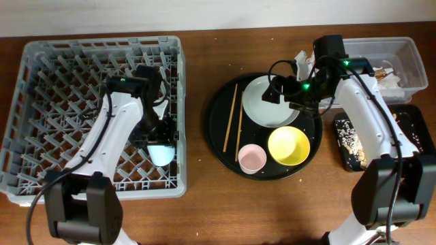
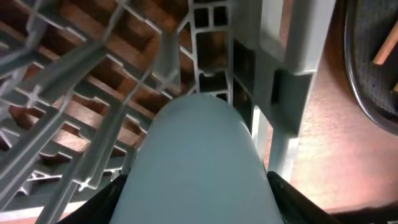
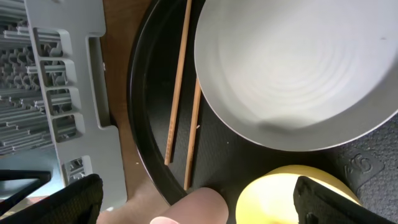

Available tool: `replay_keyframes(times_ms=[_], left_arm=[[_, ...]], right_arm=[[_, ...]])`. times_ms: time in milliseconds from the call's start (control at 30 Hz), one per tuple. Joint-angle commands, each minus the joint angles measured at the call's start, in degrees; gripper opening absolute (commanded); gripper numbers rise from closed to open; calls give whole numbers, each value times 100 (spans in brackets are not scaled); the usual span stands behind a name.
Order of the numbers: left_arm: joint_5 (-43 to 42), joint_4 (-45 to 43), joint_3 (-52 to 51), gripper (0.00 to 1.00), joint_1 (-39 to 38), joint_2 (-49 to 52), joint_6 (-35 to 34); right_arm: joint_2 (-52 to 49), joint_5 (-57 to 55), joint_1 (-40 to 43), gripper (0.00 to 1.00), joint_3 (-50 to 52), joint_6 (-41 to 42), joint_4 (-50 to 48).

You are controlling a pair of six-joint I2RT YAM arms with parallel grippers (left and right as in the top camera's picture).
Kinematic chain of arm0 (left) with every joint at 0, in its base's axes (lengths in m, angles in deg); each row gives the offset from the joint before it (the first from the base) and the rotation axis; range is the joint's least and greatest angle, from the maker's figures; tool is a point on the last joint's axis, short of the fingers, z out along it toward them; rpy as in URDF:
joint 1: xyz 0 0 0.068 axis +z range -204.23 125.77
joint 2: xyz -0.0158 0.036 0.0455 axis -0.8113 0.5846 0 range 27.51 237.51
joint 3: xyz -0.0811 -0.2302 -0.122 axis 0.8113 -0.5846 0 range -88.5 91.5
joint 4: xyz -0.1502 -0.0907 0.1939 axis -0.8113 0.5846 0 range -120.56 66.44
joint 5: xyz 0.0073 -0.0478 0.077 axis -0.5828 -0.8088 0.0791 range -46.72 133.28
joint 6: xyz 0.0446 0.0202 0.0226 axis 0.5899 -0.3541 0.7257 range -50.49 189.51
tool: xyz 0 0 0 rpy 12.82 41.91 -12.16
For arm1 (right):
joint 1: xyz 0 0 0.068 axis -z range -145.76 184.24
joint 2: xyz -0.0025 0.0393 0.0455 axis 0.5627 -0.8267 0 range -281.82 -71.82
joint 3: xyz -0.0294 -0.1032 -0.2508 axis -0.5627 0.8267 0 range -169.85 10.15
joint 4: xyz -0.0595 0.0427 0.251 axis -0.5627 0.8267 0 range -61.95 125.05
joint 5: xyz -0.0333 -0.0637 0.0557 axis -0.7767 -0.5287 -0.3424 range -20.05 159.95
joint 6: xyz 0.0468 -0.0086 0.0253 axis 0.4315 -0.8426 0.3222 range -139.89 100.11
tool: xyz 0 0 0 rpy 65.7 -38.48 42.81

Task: Sort waste into correct bins and load items into the dishwasher rack
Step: 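Place the blue cup upside down in the rack with the left gripper, then grasp the pink cup with the right gripper and lift it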

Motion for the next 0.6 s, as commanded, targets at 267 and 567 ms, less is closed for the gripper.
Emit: replay_keyframes(times_ms=[267, 567], left_arm=[[278, 26, 205, 99, -7, -39, -55], [-260, 173, 2297, 99, -7, -44, -57]], right_arm=[[26, -111, 13, 98, -13, -146, 323], [1213, -710, -404, 50, 20, -199, 2026]])
